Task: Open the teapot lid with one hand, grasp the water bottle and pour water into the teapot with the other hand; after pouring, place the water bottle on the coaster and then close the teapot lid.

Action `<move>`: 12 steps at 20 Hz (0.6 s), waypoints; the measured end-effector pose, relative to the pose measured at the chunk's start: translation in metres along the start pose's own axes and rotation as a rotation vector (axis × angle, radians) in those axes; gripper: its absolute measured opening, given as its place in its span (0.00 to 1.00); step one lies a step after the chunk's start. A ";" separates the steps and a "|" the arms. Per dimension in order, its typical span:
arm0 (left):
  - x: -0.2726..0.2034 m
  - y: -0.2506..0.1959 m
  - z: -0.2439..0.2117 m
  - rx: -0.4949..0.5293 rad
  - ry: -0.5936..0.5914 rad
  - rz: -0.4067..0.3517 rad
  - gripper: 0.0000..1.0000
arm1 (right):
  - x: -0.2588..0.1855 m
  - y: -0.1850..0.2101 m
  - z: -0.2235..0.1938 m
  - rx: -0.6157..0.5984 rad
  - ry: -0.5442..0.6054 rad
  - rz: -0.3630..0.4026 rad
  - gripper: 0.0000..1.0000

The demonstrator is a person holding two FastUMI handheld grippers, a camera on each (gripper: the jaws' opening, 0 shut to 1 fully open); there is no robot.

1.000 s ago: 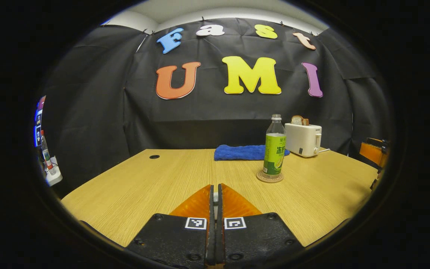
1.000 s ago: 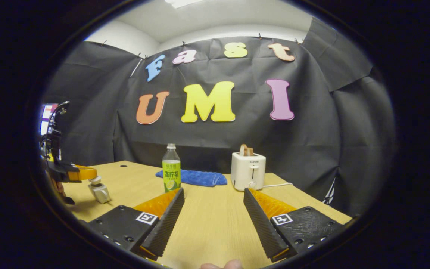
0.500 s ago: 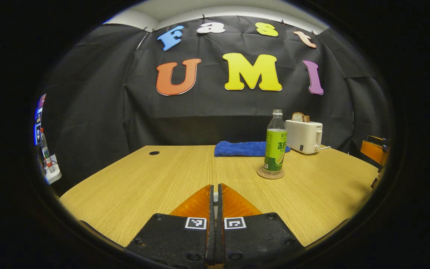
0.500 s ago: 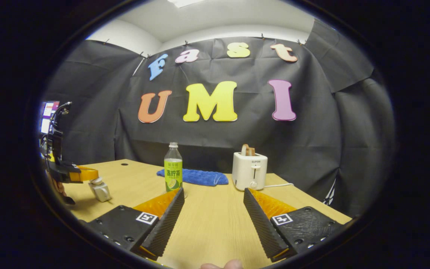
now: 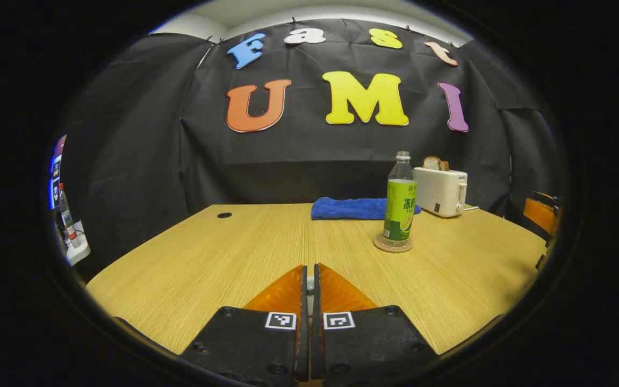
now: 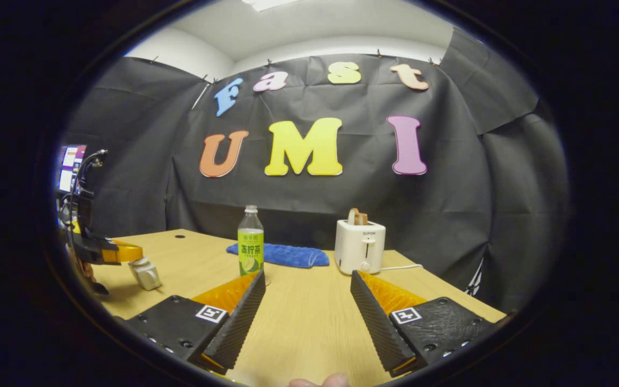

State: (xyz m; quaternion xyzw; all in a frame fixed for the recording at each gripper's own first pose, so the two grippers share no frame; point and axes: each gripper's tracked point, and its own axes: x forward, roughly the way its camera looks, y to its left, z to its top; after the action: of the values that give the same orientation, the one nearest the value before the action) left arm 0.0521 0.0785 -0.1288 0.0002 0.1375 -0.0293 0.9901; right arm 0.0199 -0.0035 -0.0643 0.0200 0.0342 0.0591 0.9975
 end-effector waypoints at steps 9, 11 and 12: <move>0.003 0.004 0.002 -0.002 0.001 0.029 0.15 | -0.004 -0.007 0.002 0.015 -0.005 -0.011 0.95; 0.000 0.010 0.005 -0.004 -0.006 0.055 0.30 | -0.006 -0.009 0.004 0.017 -0.010 -0.018 0.95; -0.004 0.010 0.009 -0.005 -0.017 0.064 0.38 | -0.007 -0.011 0.005 0.017 -0.014 -0.025 0.96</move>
State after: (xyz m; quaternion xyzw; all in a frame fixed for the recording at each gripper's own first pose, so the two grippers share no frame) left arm 0.0513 0.0891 -0.1188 0.0018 0.1289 0.0026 0.9917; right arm 0.0143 -0.0158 -0.0596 0.0287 0.0279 0.0462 0.9981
